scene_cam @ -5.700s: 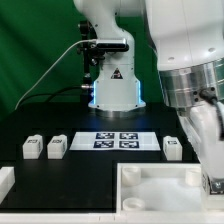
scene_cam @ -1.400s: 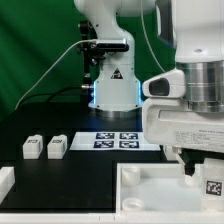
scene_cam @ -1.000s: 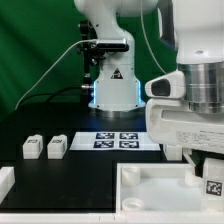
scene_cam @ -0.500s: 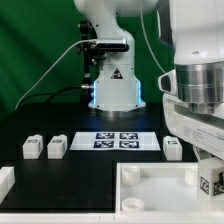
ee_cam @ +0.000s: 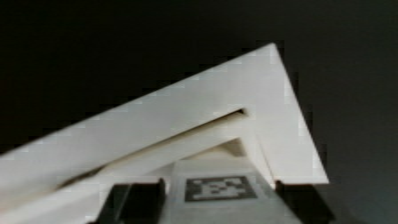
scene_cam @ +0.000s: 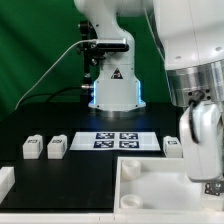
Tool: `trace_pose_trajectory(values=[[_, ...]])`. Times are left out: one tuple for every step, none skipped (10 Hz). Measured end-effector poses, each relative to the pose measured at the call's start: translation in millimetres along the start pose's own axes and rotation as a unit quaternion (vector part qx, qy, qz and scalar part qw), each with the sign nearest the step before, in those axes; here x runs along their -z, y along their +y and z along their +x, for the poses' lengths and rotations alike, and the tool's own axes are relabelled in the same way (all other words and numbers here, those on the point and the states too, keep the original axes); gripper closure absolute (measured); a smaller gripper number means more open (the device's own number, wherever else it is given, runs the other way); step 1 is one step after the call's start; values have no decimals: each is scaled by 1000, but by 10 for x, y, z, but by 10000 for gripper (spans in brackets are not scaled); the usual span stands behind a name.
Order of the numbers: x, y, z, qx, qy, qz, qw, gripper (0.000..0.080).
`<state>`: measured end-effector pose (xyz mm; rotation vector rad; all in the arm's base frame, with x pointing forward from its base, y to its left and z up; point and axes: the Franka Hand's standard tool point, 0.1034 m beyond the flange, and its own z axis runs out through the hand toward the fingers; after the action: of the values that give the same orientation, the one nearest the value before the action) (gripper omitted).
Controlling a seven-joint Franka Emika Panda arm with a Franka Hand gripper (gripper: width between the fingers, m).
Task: Assemble one leg
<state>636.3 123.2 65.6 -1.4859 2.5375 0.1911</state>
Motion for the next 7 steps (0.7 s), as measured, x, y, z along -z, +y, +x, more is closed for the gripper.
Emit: trace_pose_trajectory(values=[[7,-8,2,-10,3,4,1000,498],[9,-3,-2,-10,8,7,1000,498],[12,-9,3,-4,11,9,1000,498],[2,3,3,13,11,8,1000,400],[0,7,-3,13,11,8,1000,265],[20,54,-46,25,6,19,999,265],[100,164,-107,35,-1,26,999,174]])
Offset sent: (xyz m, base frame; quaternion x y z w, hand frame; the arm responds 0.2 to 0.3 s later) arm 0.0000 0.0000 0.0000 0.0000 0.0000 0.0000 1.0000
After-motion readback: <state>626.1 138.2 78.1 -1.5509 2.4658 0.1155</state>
